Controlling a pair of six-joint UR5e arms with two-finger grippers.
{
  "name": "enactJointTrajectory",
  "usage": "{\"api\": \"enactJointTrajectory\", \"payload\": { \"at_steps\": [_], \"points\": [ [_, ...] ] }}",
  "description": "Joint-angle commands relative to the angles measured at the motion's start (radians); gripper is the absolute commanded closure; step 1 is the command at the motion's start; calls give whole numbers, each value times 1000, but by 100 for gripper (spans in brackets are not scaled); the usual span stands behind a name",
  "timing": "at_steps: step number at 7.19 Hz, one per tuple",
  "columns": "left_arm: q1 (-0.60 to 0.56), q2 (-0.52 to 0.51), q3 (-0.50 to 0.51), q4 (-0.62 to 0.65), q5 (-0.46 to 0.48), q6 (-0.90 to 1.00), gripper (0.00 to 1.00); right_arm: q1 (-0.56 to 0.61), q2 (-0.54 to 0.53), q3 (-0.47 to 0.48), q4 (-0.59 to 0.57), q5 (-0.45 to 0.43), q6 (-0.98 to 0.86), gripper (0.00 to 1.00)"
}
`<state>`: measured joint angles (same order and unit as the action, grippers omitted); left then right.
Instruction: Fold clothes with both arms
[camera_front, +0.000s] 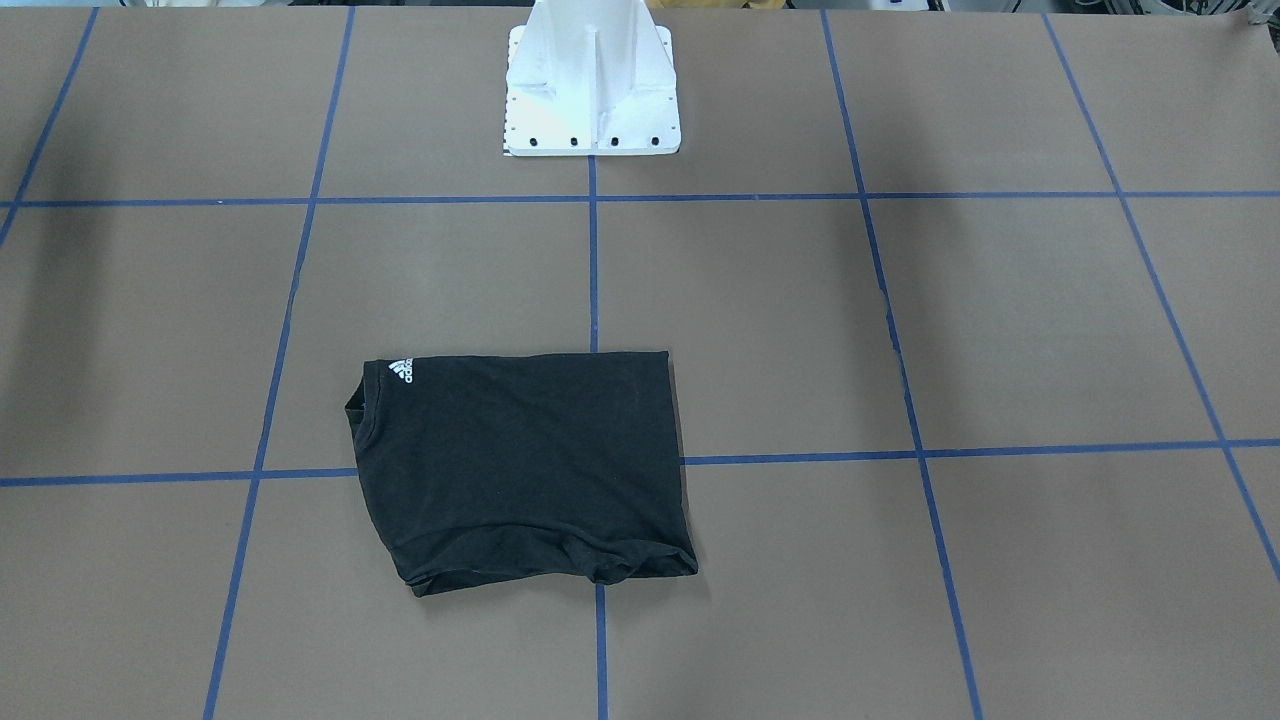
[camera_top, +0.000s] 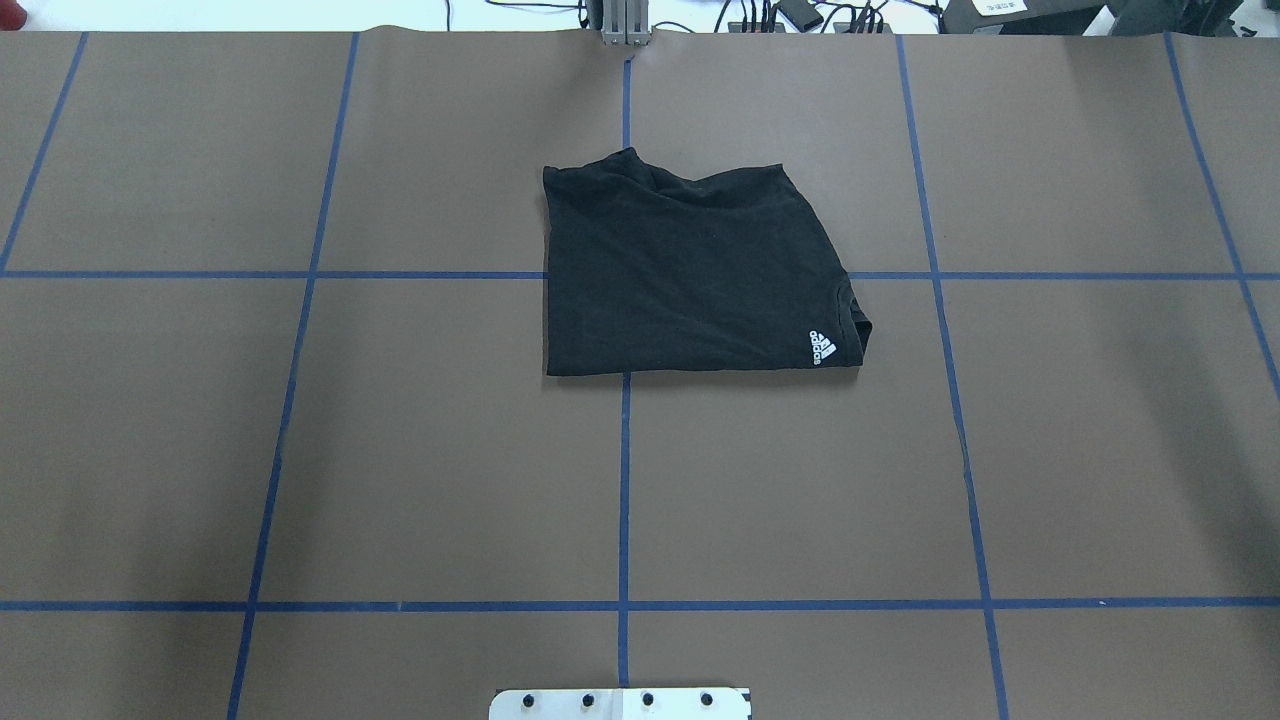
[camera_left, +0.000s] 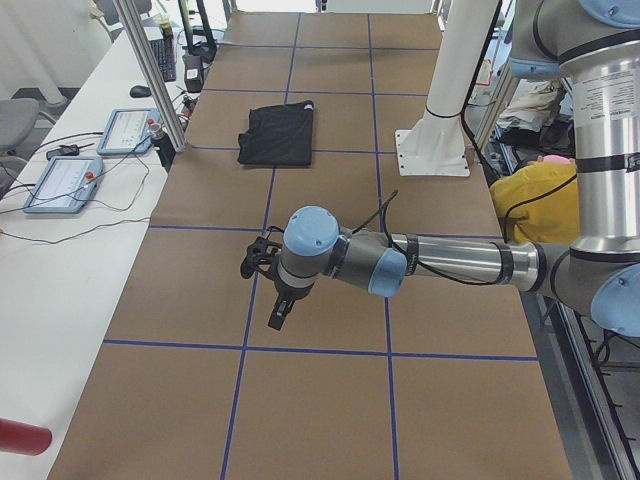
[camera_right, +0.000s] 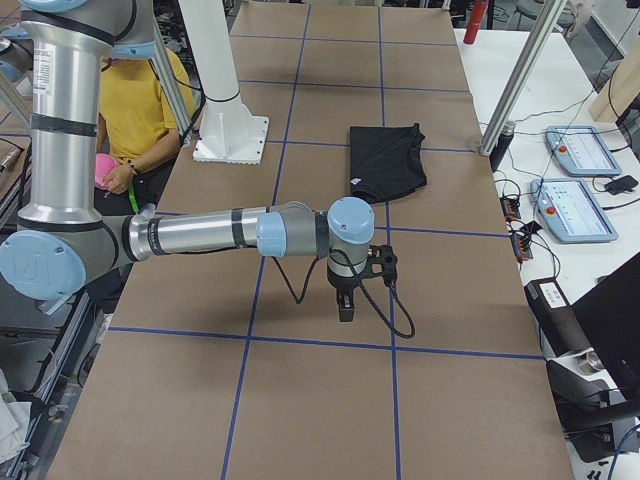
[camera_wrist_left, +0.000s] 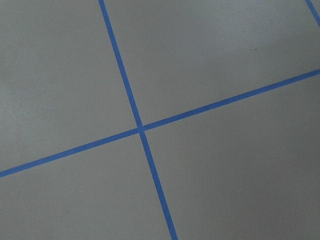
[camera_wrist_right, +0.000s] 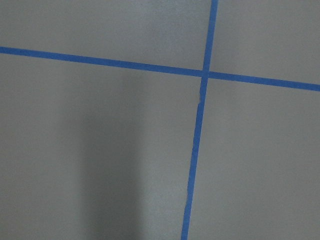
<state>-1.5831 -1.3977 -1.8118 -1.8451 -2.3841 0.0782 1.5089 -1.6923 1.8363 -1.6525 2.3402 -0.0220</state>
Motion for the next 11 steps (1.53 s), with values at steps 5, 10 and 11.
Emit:
{"api": "enactJointTrajectory", "payload": {
  "at_steps": [5,10,11],
  "points": [
    [0,0,5,-2,0,0,1,-1,2,9,-3,7,1,0],
    [2,0,3,3,2,-222,1,1,0,5,-3,7,1,0],
    [0,2,-3,3,2,-222,1,1,-3,5,-3,8,1,0]
  ]
}}
